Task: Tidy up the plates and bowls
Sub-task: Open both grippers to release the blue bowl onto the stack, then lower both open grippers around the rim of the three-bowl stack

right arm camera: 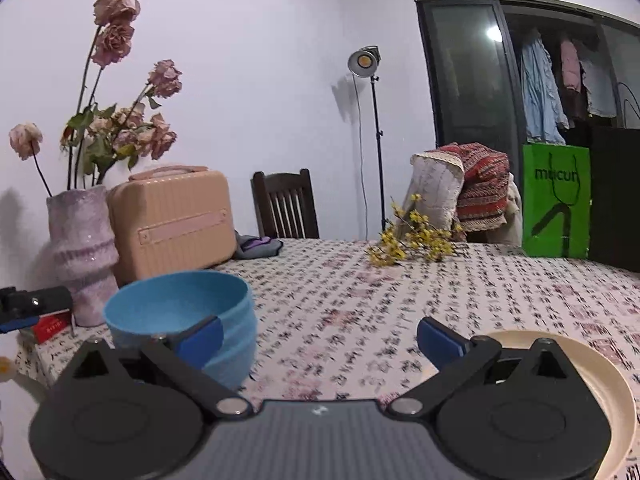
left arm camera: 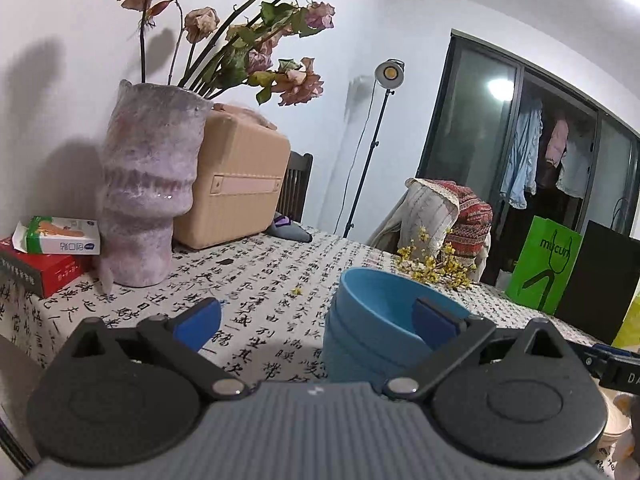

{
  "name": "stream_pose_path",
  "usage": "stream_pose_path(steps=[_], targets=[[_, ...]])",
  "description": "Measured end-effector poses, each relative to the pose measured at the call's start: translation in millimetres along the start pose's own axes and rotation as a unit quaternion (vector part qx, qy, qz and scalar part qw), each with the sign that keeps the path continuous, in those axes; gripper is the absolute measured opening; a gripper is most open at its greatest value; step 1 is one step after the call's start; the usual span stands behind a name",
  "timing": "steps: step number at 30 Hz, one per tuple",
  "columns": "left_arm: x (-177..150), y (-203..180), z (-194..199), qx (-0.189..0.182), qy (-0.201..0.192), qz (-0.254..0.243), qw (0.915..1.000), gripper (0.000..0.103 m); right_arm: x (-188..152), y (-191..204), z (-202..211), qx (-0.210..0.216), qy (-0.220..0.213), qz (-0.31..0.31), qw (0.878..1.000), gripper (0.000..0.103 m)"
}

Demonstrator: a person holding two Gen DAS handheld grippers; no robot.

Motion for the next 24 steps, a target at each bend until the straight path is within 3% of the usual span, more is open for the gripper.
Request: stream_pose_path(steps=[24], targets=[[-10.2, -12.0, -5.2, -0.009, 0.010, -0.016, 0.9998, 0.103, -9.3, -1.1, -5.4, -0.001, 0.017, -0.012, 1.000, 0.103]])
Point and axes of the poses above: each gripper's, at about its wrist camera, not at the fingertips, and z roughly against the way its jaws point, y to its left, x to its top, the point moved 7 cm from there along -z, roughly the way its jaws point, and after that the axes turned 2 degrees about -y, right-handed, at the moved point
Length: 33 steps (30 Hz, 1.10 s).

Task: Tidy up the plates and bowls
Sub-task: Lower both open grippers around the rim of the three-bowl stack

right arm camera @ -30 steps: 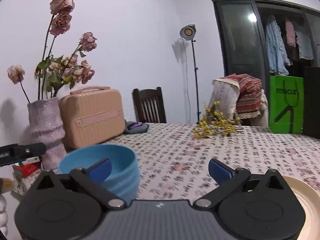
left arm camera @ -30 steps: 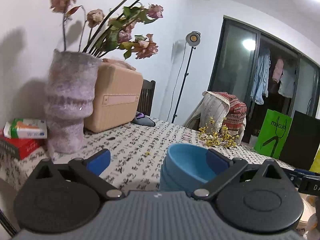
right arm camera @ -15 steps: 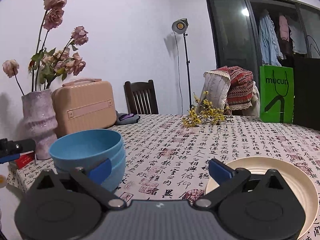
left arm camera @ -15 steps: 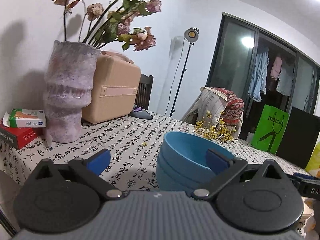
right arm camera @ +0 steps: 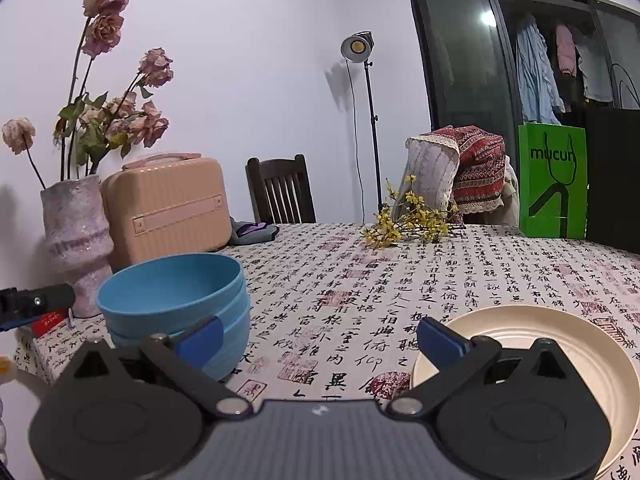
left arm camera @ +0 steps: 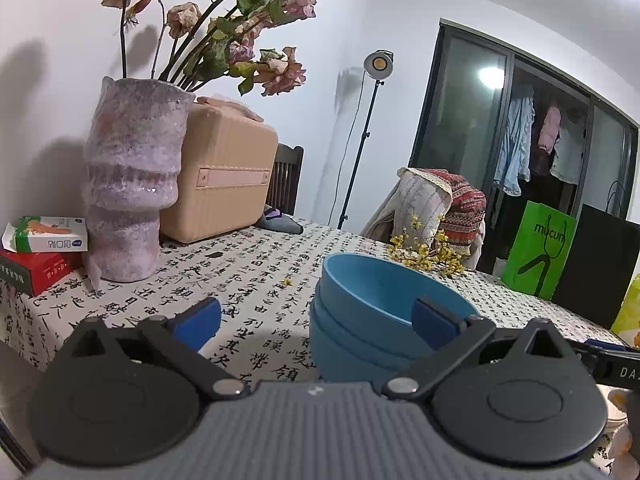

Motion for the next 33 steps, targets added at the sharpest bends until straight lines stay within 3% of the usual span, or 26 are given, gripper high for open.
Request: stream_pose_path(steps=[24, 33], targets=[[-0.4, -1.1, -9.2, -0.006, 0.015, 0.008, 0.9998, 0.103, -4.2, 4.1, -14.6, 0.004, 0.026, -0.012, 1.000, 0.103], [8.1, -5.1, -22.6, -0.031, 0.024, 0.020, 0.9990, 0.103, 6.8, 11.7, -22.5, 0.004, 0.039, -0.019, 0.999, 0.103]])
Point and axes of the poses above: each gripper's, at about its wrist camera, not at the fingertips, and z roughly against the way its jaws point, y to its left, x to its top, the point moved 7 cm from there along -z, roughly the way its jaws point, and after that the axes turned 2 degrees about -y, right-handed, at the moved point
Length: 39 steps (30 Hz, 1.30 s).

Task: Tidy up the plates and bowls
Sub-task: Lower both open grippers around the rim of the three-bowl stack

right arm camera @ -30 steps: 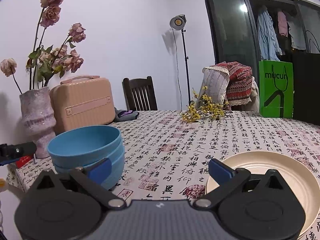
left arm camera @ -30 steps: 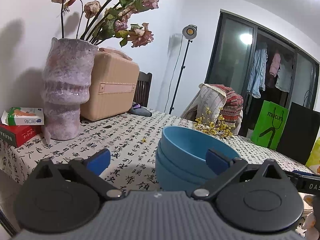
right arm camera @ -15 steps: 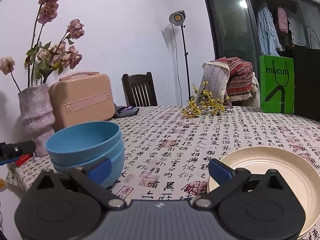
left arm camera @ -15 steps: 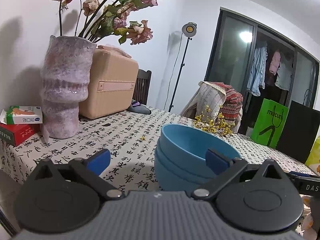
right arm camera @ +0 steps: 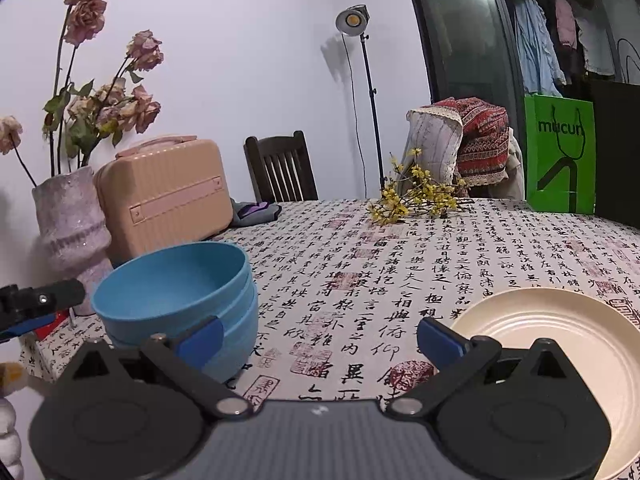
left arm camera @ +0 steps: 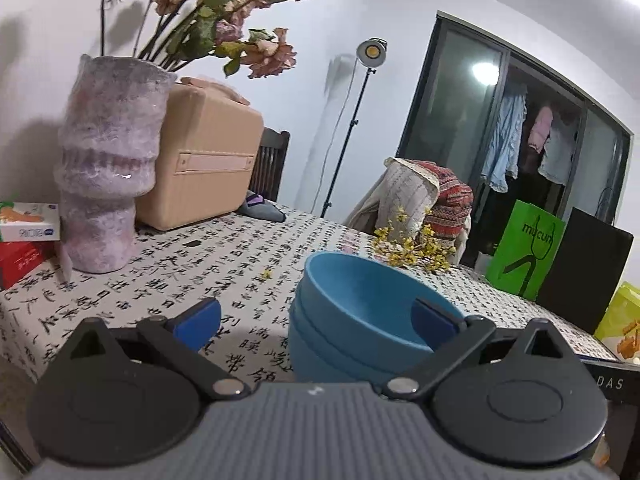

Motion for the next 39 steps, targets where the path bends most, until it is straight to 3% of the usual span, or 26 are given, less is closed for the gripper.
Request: stream_pose_path(steps=[7, 14, 19, 23, 35, 39], targets=[[20.9, -1.5, -16.5, -0.018, 0.007, 0.011, 0.9998, 0.103, 22.3, 5.2, -5.8, 0.005, 0.004, -0.009, 1.000, 0.103], [29.5, -1.6, -44.6, -0.019, 0.044, 0.015, 0.9987, 0.103, 37.6, 4.4, -21.8, 0.012, 0.017, -0.041, 0.999, 0.103], [24.4, 7.9, -66.5, -0.012, 0.095, 0.032, 0.9949, 0.103, 33.8, 7.0, -49.9, 0.022, 0.063, -0.084, 0.994, 0.103], [21.1, 16.2, -77.2, -0.018, 0.118, 0.040, 0.9920, 0.103, 29.2, 9.0, -66.7, 0.024, 0.085, -0.107, 0.990, 0.103], [8.7, 41.7, -114.6, 0.011, 0.181, 0.083, 0.9800, 0.103, 16.7, 39.7, -117.2, 0.049, 0.165, -0.129, 0.977, 0.103], [3.2, 50.7, -122.7, 0.018, 0.205, 0.084, 0.9749, 0.103, 11.1, 49.5, -129.9, 0.060, 0.197, -0.129, 0.970, 0.093]])
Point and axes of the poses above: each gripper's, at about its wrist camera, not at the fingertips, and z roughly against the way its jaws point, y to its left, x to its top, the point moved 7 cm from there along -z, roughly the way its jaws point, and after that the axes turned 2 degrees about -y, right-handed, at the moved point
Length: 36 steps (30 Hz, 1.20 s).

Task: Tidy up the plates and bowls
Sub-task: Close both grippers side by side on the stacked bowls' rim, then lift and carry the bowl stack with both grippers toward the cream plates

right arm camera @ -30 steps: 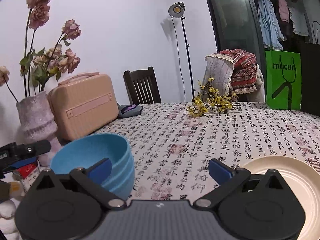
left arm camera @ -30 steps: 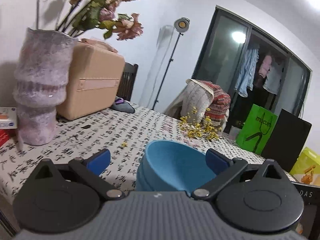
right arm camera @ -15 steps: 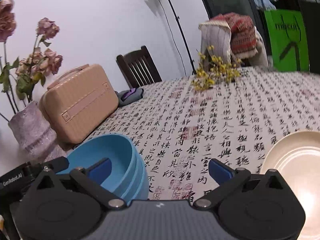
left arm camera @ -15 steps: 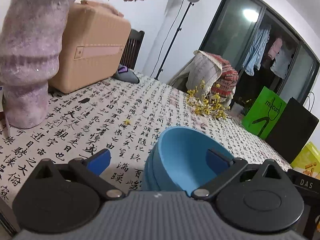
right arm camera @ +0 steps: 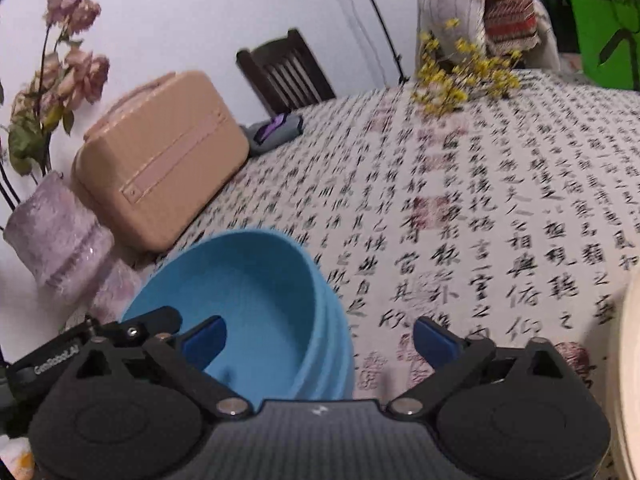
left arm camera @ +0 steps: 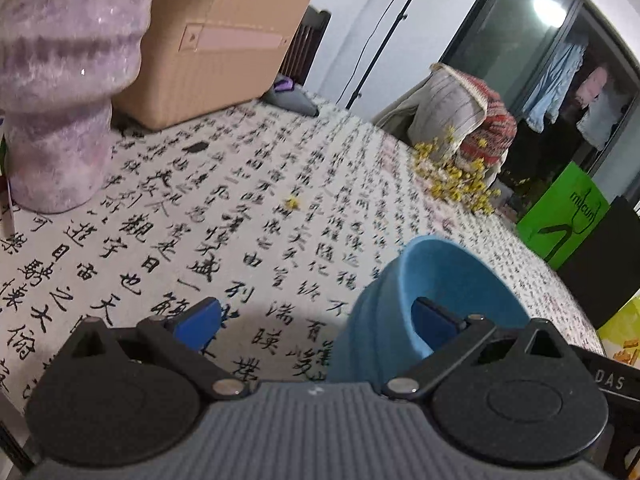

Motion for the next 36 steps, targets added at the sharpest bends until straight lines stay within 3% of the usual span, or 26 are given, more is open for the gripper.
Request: stream_pose_path(steps=[7, 15, 18, 29, 36], targets=[[3.6, 1.1, -13.2, -0.013, 0.043, -0.008, 0.9990, 0.103, -4.2, 8.5, -20.0, 0.009, 0.052, -0.013, 0.999, 0.083], [6.4, -2.3, -20.2, -0.003, 0.065, -0.016, 0.9978, 0.099, -1.6, 12.9, -24.1, 0.000, 0.064, -0.018, 0.998, 0.075], [8.7, -4.3, -21.7, -0.001, 0.069, -0.016, 0.9975, 0.092, -1.4, 11.5, -25.5, -0.002, 0.072, -0.023, 0.997, 0.069], [9.3, -12.1, -25.4, -0.021, 0.094, -0.017, 0.9952, 0.051, -1.5, -0.2, -29.0, -0.007, 0.088, -0.061, 0.994, 0.052], [6.0, -13.4, -26.9, -0.026, 0.105, -0.011, 0.9941, 0.046, -2.7, -2.2, -30.5, -0.003, 0.092, -0.074, 0.993, 0.048]])
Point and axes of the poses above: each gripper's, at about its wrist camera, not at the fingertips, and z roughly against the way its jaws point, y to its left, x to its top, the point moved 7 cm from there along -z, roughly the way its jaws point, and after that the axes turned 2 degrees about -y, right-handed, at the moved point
